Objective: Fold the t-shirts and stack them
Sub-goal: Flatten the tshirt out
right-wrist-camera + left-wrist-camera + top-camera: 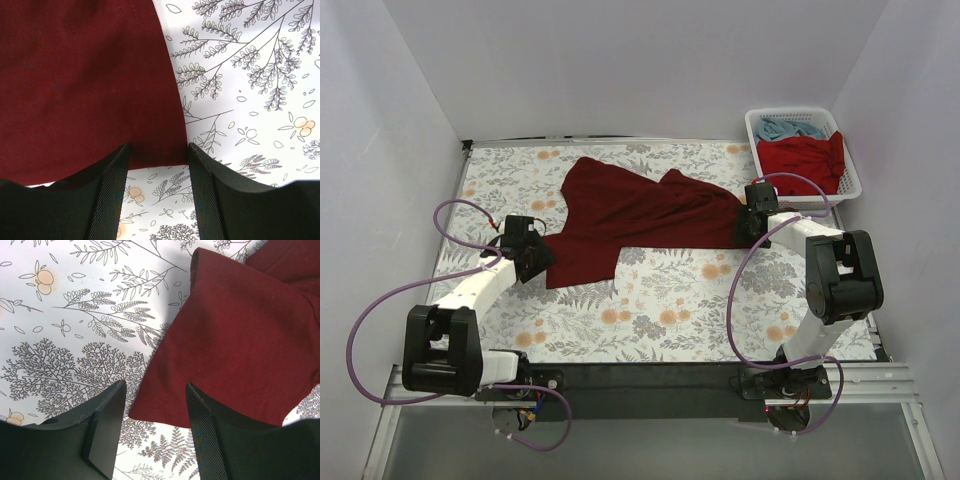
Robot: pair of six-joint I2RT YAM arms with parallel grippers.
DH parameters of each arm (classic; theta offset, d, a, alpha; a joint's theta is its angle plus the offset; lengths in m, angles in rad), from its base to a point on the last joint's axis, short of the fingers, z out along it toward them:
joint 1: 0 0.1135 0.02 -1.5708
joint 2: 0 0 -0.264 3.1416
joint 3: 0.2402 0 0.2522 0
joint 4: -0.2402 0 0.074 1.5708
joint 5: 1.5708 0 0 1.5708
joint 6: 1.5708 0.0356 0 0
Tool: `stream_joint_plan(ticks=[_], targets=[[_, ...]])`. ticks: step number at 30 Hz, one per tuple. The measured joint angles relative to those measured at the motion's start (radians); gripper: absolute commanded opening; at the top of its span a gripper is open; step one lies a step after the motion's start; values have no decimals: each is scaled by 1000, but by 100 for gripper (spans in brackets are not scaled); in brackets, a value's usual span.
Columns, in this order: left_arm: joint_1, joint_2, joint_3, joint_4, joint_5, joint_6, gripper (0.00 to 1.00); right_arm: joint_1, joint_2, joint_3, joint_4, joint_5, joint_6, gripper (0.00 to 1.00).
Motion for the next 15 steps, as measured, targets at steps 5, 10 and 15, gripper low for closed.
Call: stream_joint_plan(ticks=[5,10,15], targets=[[0,0,0,0,3,0,50,0,0,0,-2,2,1,57],[0,0,0,0,7,0,50,0,-14,0,-16,7,0,57],[0,0,0,0,8,0,50,-2,-32,2,-32,25,0,57]])
